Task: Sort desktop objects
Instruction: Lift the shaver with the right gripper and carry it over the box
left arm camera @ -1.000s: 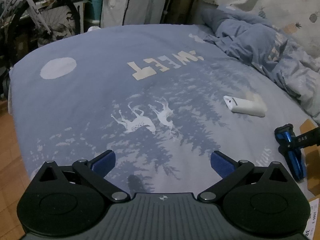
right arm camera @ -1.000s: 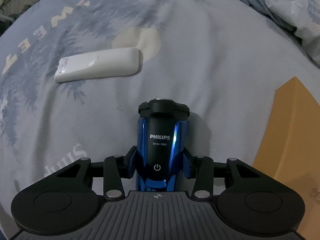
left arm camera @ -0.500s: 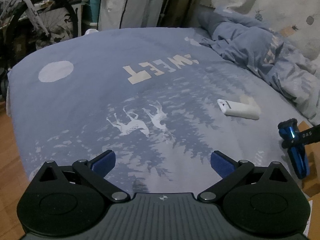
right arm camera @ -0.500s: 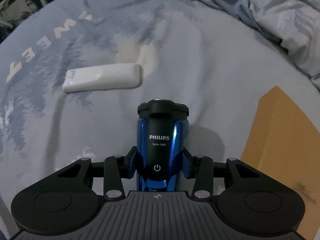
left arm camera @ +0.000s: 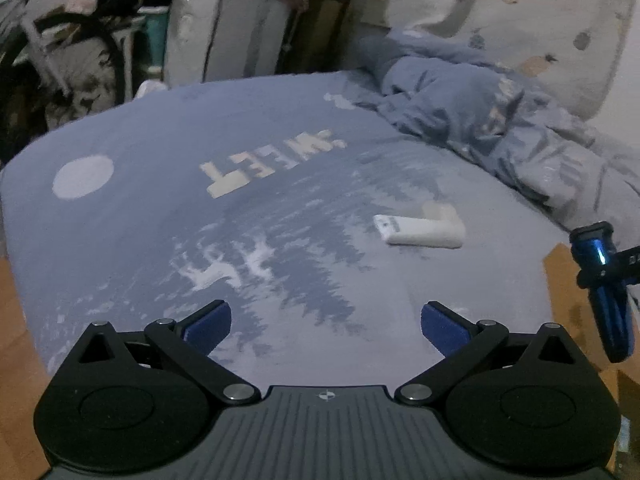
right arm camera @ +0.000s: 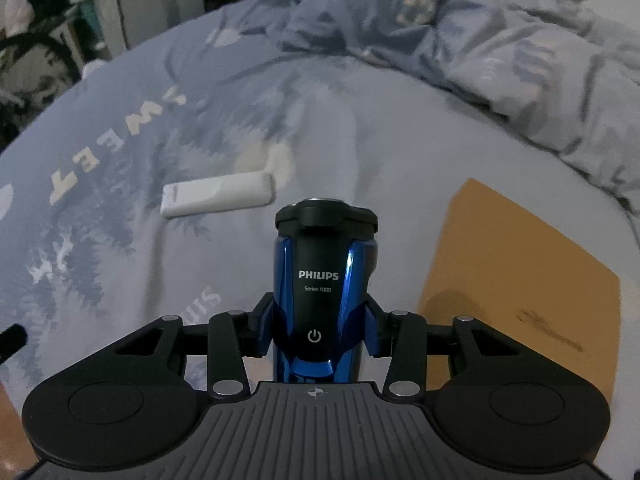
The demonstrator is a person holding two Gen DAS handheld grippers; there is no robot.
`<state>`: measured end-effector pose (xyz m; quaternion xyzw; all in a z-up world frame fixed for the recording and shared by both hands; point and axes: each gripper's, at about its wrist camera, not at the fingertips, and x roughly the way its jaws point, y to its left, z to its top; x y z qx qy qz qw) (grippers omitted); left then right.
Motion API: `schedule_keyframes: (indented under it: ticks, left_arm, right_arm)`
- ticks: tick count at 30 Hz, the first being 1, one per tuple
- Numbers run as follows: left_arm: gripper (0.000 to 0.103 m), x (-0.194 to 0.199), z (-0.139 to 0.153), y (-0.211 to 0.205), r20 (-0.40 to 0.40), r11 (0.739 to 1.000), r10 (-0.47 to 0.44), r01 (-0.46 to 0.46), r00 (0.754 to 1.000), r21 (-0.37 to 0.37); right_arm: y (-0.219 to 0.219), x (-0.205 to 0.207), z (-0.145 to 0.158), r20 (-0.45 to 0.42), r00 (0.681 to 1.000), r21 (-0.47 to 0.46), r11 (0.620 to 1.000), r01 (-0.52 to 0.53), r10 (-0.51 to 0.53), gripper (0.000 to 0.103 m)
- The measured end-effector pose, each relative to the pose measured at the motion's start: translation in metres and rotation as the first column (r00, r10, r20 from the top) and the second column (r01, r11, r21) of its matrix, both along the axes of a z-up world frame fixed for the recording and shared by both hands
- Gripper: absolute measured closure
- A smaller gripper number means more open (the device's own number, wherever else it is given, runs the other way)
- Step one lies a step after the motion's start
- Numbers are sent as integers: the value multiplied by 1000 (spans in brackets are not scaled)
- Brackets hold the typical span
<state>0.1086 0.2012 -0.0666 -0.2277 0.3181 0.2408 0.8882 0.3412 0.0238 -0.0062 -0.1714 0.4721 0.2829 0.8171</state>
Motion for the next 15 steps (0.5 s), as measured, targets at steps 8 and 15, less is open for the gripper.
schedule_keyframes:
  ticks: [8, 15]
  left_arm:
    - [0, 7, 23, -37, 54, 996, -87, 86, 995, 13]
    - [0, 9, 39, -70, 93, 985, -170, 166, 981, 40]
  right_arm:
    - [-64, -38, 42, 52, 996, 29, 997, 74, -76, 56]
    - [-119, -78, 64, 86, 985, 48, 988, 148, -151, 56]
